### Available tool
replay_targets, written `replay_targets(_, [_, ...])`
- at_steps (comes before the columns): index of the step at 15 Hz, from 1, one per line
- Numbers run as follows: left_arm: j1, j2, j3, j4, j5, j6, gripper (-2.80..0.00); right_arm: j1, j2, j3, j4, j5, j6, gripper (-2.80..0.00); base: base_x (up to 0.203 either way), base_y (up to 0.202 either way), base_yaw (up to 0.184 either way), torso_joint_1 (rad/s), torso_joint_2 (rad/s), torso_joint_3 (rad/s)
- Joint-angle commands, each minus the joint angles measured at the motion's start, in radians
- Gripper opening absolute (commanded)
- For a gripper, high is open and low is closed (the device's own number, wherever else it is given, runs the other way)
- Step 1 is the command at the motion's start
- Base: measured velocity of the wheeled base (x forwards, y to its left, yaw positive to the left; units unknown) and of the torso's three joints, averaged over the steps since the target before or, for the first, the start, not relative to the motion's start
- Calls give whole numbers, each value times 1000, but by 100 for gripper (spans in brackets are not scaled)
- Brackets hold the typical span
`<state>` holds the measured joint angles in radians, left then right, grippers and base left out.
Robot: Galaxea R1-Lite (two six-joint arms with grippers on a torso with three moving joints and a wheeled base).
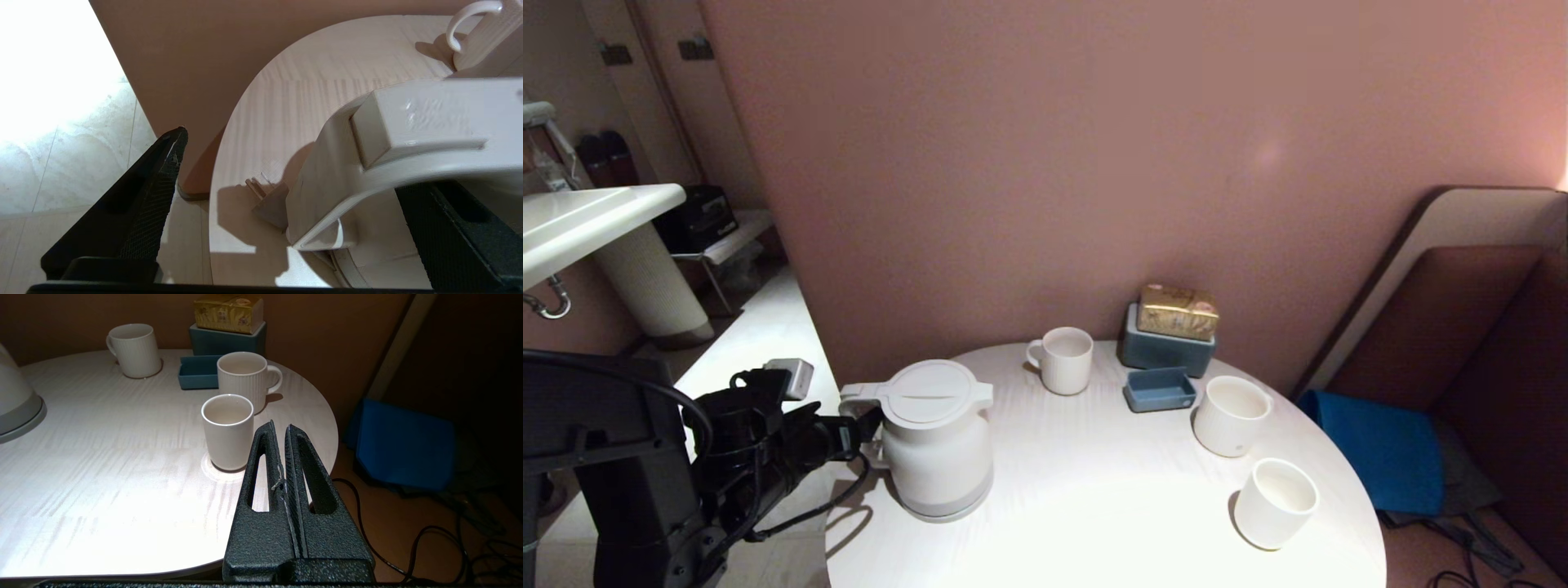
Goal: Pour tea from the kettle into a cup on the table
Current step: Pick up the kettle
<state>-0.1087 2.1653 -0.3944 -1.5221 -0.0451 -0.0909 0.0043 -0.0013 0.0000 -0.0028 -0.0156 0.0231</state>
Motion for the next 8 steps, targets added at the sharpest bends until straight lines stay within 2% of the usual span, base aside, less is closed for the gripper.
replay_targets(1, [0, -7, -5, -48, -1, -1, 0, 0, 1, 0, 0, 0, 0, -280, 0, 0, 0, 0, 0, 0])
replay_targets(4, [0, -7, -23, -48, -1, -3, 0, 0, 1, 0, 0, 0, 0, -280, 0, 0, 0, 0, 0, 0])
replay_targets(5, [0, -9, -23, -48, 1, -3, -280, 0, 1, 0, 0, 0, 0, -280, 0, 0, 0, 0, 0, 0])
replay_targets(8, [-1, -10, -20, -48, 1, 0, -280, 0, 1, 0, 0, 0, 0, -280, 0, 0, 0, 0, 0, 0])
